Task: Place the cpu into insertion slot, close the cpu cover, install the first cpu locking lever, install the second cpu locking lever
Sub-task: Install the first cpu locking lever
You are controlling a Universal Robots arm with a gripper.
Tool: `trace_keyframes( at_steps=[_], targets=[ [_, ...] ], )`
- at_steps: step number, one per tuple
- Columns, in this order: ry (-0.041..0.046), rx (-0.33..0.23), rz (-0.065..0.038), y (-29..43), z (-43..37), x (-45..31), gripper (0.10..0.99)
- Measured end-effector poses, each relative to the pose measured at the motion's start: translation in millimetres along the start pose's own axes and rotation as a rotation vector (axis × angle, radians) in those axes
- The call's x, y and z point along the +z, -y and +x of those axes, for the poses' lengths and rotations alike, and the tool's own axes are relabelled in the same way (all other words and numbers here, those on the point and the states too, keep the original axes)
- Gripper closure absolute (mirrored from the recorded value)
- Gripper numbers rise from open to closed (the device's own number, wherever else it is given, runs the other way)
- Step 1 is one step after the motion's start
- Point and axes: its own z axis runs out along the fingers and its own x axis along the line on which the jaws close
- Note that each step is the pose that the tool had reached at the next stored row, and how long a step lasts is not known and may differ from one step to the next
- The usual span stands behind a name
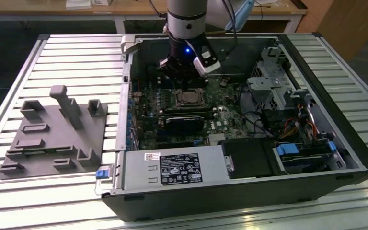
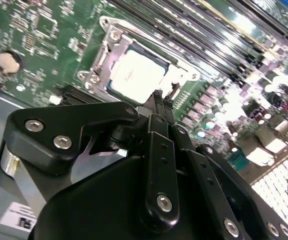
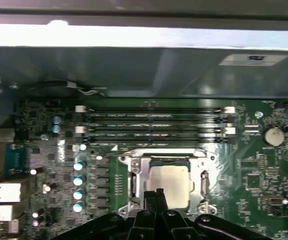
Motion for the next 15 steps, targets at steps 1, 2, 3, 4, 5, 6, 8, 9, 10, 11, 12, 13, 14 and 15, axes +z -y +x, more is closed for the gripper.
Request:
trace_keyframes(
  at_steps=[1,2,3,4,5,6,8,9,10,11,12,13,14,15],
  targets=[
    [0.0,0.0,0.0,0.0,2.3,-0.1,0.98],
    [0.0,0.0,0.0,0.1,4.9,-0.2,0.98],
    [0.0,0.0,0.0,0.1,7.3,-0.3,0.98],
    [-0.0001,0.0,0.0,0.2,9.7,-0.4,0.98],
    [0.0,0.0,0.0,0.2,12.2,-0.5,0.98],
    [0.0001,0.0,0.0,0.3,14.9,-0.6,0.98],
    [0.0001,0.0,0.0,0.4,20.2,-0.8,0.98],
    [0.0001,0.0,0.0,0.5,22.7,-0.9,0.98],
    [0.0002,0.0,0.0,0.6,25.5,-1.0,0.98],
    [0.0003,0.0,0.0,0.7,27.9,-1.0,0.98],
    [0.0002,0.0,0.0,0.8,30.1,-1.1,0.98],
    [0.0003,0.0,0.0,1.0,32.0,-1.2,0.98],
    [0.0001,0.0,-0.001,1.1,33.5,-1.3,0.98],
    [0.0001,0.0,-0.003,1.3,34.9,-1.4,0.98]
  ],
)
